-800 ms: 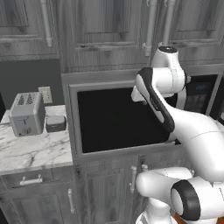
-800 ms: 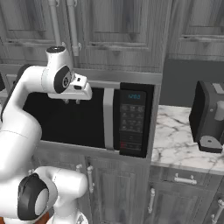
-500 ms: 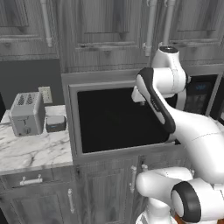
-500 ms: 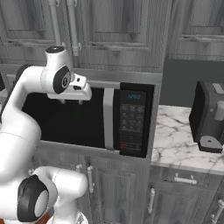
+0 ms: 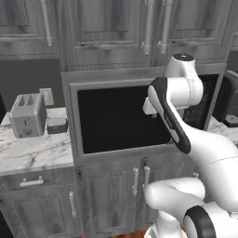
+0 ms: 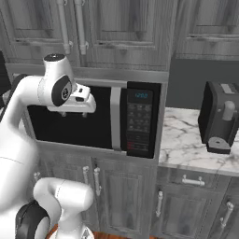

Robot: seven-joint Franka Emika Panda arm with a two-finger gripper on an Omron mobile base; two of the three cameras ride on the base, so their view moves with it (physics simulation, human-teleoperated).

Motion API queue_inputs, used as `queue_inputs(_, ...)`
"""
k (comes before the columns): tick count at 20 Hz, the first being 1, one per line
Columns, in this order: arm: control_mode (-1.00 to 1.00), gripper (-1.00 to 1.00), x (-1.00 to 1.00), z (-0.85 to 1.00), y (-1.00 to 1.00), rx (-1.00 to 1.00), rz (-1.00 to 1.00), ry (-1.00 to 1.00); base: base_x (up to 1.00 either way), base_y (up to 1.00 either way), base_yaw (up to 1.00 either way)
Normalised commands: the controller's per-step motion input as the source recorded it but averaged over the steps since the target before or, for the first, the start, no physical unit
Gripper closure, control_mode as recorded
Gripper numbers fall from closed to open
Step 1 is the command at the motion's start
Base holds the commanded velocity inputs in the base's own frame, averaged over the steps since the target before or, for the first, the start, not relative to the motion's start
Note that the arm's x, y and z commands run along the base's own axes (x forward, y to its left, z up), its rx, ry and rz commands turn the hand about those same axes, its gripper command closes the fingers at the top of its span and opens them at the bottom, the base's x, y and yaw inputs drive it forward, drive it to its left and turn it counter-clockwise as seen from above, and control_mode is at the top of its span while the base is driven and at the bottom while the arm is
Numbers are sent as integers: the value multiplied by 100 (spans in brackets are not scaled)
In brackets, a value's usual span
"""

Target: Open the microwave door.

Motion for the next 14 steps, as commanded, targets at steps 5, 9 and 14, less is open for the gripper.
queue_inputs(5,100,-100,0,0,0,0,0,0,-43,-56,0)
queue_inputs(9,100,-100,0,0,0,0,0,0,-42,-38,0)
queue_inputs(14,-100,-100,-38,3,-8,2,0,-9,-9,-3,0)
